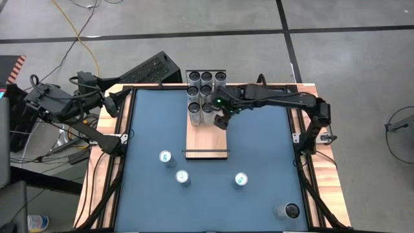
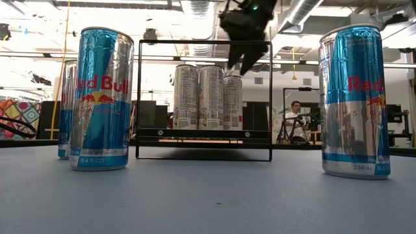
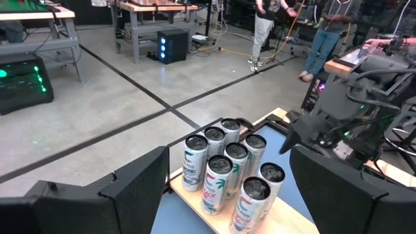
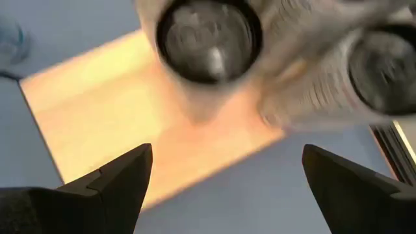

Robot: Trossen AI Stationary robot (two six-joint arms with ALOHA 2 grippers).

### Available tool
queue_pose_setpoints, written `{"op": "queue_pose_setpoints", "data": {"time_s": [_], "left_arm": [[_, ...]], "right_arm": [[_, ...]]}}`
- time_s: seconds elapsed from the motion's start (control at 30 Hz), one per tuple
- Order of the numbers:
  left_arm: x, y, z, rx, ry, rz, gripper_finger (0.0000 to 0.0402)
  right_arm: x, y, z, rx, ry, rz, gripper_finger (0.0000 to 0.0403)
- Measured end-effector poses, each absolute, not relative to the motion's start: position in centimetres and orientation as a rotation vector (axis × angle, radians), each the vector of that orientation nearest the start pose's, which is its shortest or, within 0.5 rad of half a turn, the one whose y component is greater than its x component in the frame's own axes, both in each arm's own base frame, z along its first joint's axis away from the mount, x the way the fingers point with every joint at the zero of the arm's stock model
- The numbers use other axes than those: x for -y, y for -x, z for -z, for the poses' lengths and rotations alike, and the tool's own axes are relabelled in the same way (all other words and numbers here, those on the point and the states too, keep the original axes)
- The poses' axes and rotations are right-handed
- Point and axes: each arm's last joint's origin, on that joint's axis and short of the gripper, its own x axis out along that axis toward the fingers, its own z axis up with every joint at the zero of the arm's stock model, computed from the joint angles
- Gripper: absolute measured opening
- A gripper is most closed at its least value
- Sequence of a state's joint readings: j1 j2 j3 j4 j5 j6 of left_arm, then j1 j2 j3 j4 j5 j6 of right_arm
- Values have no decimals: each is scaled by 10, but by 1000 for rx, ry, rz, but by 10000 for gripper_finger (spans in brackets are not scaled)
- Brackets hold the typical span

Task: Place canned beverage on shelf
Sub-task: Put the white-yellow soda can on the shelf

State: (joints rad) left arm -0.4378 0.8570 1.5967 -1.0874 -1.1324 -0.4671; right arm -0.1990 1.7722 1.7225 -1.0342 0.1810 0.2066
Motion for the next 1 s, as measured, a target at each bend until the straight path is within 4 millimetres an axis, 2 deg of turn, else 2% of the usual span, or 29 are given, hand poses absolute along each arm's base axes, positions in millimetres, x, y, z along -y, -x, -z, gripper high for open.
{"op": "queue_pose_setpoints", "data": {"time_s": [0.1,0.2,0.33,0.4,0.47,0.57,0.77,1.0], "left_arm": [[3,-68,-485,-88,189,-726,309],[3,-68,-485,-88,188,-726,309],[3,-68,-485,-87,188,-725,309],[3,-68,-485,-87,189,-725,309],[3,-68,-485,-88,186,-725,309],[3,-68,-485,-97,176,-711,309],[5,-70,-485,-135,149,-638,309],[6,-70,-484,-164,127,-574,309]], "right_arm": [[66,-340,-337,-1113,-208,413,380],[46,-317,-347,-1224,-267,387,380],[13,-292,-350,-1379,-400,505,380],[-4,-286,-351,-1380,-533,606,380],[-25,-279,-354,-1366,-680,620,379],[-57,-270,-358,-1371,-809,662,379],[-110,-239,-369,-1338,-986,743,379],[-165,-203,-370,-1483,-1102,764,379]]}}
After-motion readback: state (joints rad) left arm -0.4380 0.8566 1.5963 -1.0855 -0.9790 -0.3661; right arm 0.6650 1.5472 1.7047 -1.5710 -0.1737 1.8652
